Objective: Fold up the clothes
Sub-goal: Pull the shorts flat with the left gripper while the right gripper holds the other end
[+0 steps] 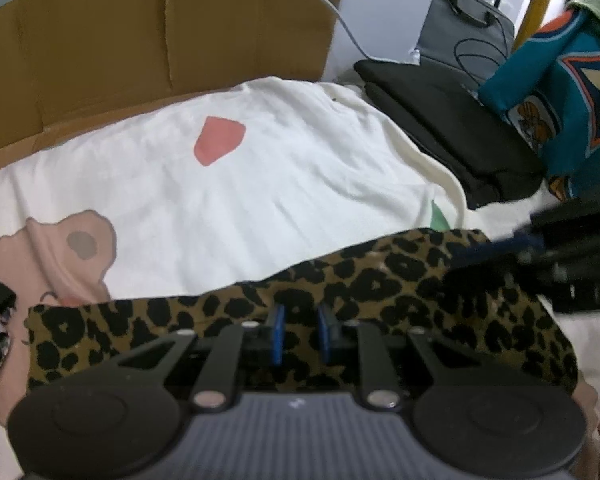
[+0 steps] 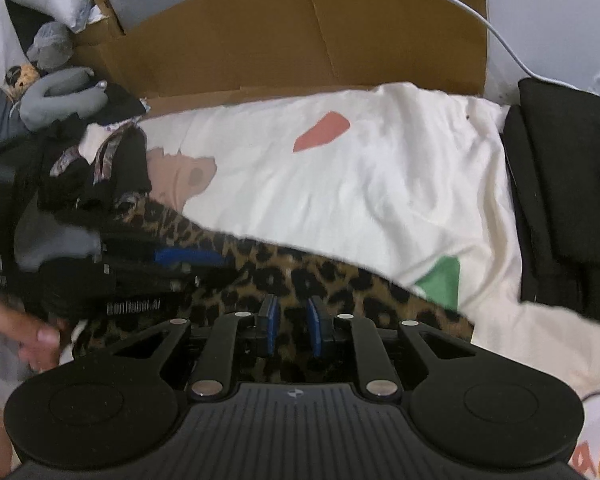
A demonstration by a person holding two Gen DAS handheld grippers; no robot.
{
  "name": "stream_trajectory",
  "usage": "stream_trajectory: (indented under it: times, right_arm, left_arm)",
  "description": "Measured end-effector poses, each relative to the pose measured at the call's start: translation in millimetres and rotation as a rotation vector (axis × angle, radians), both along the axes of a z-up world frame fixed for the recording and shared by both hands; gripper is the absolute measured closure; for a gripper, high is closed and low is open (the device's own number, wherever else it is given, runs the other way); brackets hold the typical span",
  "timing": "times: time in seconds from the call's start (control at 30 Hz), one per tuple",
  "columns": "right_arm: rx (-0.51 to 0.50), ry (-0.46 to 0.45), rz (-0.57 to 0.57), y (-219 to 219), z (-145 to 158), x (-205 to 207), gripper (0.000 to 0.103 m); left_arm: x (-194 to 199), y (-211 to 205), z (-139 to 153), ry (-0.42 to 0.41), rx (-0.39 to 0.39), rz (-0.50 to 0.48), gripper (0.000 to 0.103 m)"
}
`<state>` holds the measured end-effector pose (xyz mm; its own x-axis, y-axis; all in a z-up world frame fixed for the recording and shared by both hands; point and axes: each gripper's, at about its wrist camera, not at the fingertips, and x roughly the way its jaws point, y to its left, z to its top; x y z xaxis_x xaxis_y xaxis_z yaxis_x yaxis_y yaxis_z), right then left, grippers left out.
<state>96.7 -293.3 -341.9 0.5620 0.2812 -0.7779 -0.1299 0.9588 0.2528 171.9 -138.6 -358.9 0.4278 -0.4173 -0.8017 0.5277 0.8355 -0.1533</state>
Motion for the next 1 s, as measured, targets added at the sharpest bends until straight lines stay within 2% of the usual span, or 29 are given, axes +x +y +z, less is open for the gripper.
stream_trajectory:
  times: [0.1,0.2,0.4,0.6,0.67,0.7,0.83,1.0]
  right_arm:
    - [-0.049,0.016,0.014,3.8,-8.5,-16.6,0.063]
    - [-0.096,0.033,0.027,5.8,-16.8,-34.2,0.062]
    - [-0.124,0.054,0.026,-5.4,-22.9,-70.8,0.061]
    - [-0.183,0.068,0.028,-17.7,-23.2,-93.5,0.061]
    - [-0.203,0.072,0.028,-21.8,-23.2,-101.0,0.056]
    - [-0.2,0.077,0.021,-25.4,-23.4,-103.5,0.053]
    - [-0.151,0.097,-0.053,-42.5,-16.3,-106.7,0.053]
    - [-0.081,0.057,-0.086,-42.7,7.2,-113.6,0.054]
  left_arm:
    - [0.1,-0.1,0.1,0.0,0.002,-0.002,0.083]
    - [-0.4,-0.5,0.2,-0.007,0.006,-0.01,0.083]
    - [-2.2,-3.1,-1.3,-0.036,0.032,-0.023,0.087]
    - [0.4,-2.8,-1.2,-0.023,0.028,-0.02,0.088]
    - [0.8,-3.0,-1.2,-0.023,0.028,-0.02,0.088]
    - [1.0,-3.1,-1.2,-0.023,0.028,-0.02,0.088]
    - [1.6,-3.4,-1.1,-0.025,0.033,-0.025,0.088]
    - [3.6,-2.7,-1.5,-0.023,0.032,-0.023,0.088]
